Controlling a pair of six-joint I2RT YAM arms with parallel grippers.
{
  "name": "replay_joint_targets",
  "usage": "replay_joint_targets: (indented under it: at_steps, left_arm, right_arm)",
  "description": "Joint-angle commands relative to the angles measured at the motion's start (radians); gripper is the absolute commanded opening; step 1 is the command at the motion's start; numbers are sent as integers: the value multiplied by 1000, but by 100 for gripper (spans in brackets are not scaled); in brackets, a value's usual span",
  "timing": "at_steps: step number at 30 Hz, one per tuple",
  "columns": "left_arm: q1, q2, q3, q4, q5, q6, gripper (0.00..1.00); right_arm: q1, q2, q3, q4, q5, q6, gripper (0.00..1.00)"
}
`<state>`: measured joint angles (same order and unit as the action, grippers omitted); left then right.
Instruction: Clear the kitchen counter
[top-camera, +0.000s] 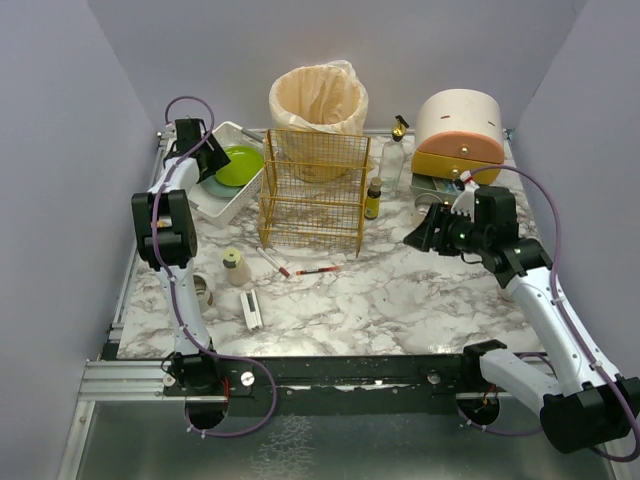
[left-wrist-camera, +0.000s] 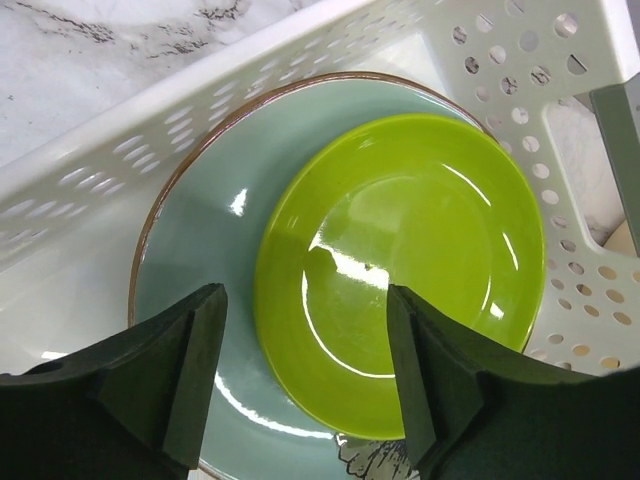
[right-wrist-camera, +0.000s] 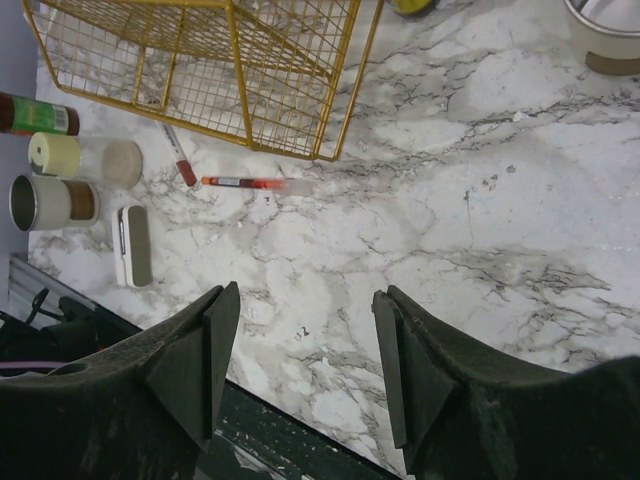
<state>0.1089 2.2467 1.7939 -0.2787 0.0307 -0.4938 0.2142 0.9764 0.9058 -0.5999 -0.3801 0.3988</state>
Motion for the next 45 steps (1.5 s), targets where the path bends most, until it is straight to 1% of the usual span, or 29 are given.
replay_joint_targets:
  at_steps: [1,4,9,14,19,22,26,32,39,44,45]
  left_arm:
    - [-2,-108,31,-33,21,-12,72]
    - [-2,-159,35,-42,45,-26,74]
    - [-2,-236,40,-83,44,-24,77]
    - [-2,-321,16,-107,46,-6,80]
    - [3,-372,29,-176,71,33,81]
    - [8,-421,11,-204,71,52,82]
    - [9,-503,-61,-229,71,64,86]
    - [8,-641,-205,-233,131,57,86]
    - [8,-795,-310,-285,100,68,88]
    - [7,-863,-352,-336,81,79,90]
    - [7,-873,-358,-348,77,80,92]
  right_arm:
    - [-1,7,58,-43,75,-44,64]
    - [-1,7,74,-48,110,-50,67]
    - [-1,6,93,-40,161,-52,72]
    - [-1,12,118,-33,198,-61,73]
    - [-1,37,154,-42,240,-92,74]
    - [-1,59,188,-59,267,-118,75]
    - [-1,75,214,-55,291,-134,76]
    - [-1,99,227,-23,261,-126,76]
    - [-1,96,201,33,274,-86,76]
    - [-1,84,181,58,268,-75,76]
    - [-1,81,174,63,268,-74,76]
